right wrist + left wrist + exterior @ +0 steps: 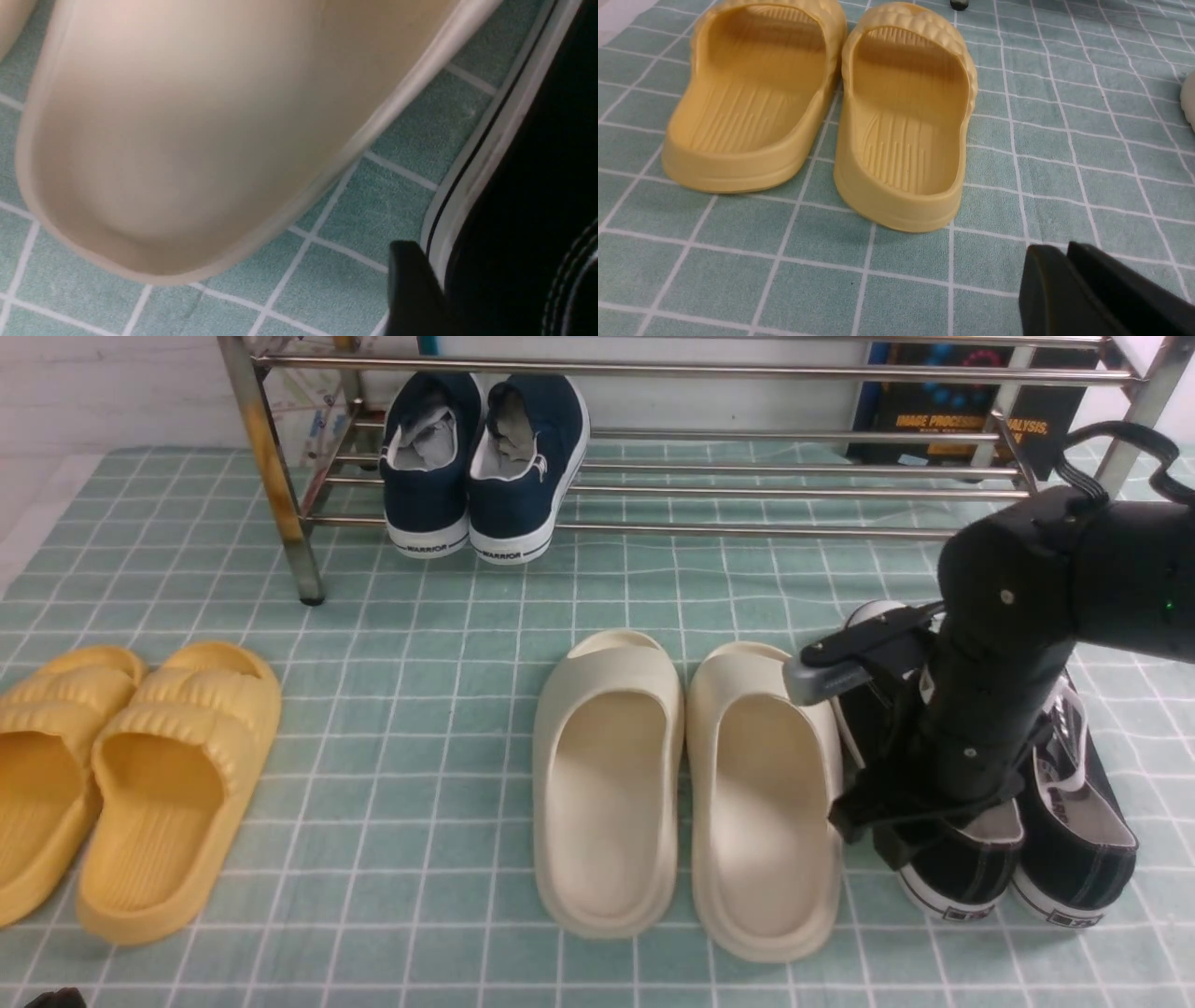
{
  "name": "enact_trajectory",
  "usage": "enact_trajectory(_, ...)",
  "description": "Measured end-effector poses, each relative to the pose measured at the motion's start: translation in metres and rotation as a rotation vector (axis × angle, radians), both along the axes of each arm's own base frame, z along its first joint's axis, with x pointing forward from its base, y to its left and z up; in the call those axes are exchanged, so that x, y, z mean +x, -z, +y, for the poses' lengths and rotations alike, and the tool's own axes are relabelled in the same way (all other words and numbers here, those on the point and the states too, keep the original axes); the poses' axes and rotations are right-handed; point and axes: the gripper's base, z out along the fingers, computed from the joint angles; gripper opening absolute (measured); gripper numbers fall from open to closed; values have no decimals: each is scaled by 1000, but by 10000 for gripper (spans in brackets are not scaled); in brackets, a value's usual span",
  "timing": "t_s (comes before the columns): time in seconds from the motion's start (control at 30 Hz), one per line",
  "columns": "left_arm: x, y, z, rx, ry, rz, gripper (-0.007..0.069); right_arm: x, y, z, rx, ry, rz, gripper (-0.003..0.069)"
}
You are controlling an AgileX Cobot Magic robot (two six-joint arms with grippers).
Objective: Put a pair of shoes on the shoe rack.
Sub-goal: Use the right arm to grab the shoe closest to it, then use the right arm to put a shoe into the shoe rack
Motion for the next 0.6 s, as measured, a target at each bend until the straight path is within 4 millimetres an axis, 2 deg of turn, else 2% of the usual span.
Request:
enact_trajectory(0.03,0,0,0,0,0,0,61,0,0,-1,-8,-4,-4,201)
enact_trajectory(0.13,0,0,0,0,0,0,64,1,-1,-2,-23,-11,-13,34)
enact_trajectory(0.27,0,0,0,0,0,0,70,-4,-13,-6,-32,-14,-23,12)
enact_trajectory(0.43,0,0,0,0,0,0,75,-18,-59,-12,5,-6,-80,12)
enact_trajectory(0.57,0,0,0,0,0,0,80,-13,-92,-11,38,-21,-178,12)
enact_trajectory(0.6,0,0,0,0,0,0,80,-12,-93,-11,38,-23,-182,12)
